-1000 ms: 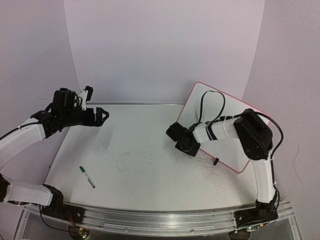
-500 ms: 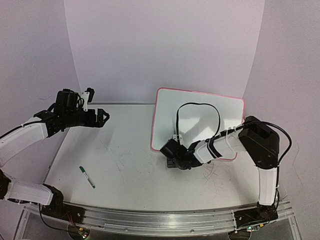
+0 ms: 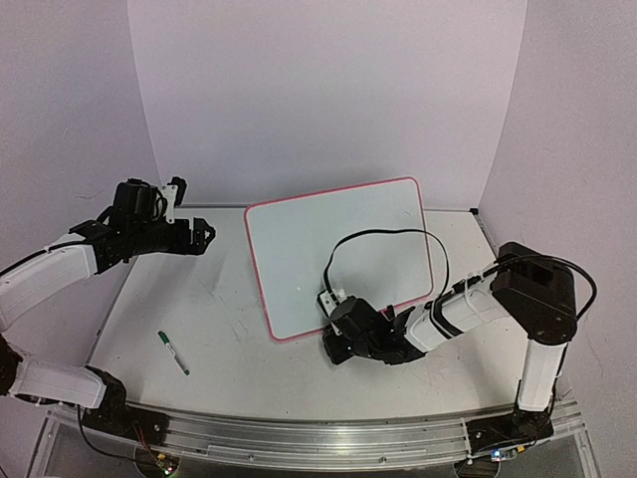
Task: Write a sentence on the whiteboard
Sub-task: Move the whiteboard to the center of the board.
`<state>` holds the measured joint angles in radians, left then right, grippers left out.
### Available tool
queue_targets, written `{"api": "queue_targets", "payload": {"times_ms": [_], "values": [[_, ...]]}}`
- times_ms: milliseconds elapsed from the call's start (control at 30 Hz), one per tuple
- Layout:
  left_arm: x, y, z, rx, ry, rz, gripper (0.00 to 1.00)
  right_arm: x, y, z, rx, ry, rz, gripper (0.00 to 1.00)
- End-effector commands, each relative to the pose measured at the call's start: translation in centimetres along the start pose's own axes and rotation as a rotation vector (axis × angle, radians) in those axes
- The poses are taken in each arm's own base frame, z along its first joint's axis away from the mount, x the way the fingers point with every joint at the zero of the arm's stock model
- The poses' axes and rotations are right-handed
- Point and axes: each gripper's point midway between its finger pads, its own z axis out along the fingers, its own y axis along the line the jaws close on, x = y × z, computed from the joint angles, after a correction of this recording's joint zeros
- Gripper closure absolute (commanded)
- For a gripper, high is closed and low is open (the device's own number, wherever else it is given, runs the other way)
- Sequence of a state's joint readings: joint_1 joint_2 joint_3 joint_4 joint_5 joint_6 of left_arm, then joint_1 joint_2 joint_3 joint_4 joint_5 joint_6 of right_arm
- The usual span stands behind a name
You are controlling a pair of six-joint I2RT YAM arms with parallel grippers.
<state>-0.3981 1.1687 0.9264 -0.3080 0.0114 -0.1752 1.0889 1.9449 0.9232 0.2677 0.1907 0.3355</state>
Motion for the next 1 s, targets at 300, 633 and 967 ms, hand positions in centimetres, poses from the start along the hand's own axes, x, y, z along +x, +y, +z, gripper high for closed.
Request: {"api": "queue_targets", "payload": {"times_ms": [300,633,967], "values": [[-0.3,1.9,0.3,-0.102,-0.019,0.016,0.01,3.3,3.3,-1.2,-0.117,0.057,-0.09,1.0],[-0.3,2.6,0.3,-0.14,-0.022,0.024,0.01,2.5,3.9,-1.9,-0.097,0.037,-0.072,0.96],[-0.2,2.7,0.5,-0.147,-0.015,0.03,0.0,4.5,5.7,-2.3,-0.033,0.069,-0.055,0.98]]}}
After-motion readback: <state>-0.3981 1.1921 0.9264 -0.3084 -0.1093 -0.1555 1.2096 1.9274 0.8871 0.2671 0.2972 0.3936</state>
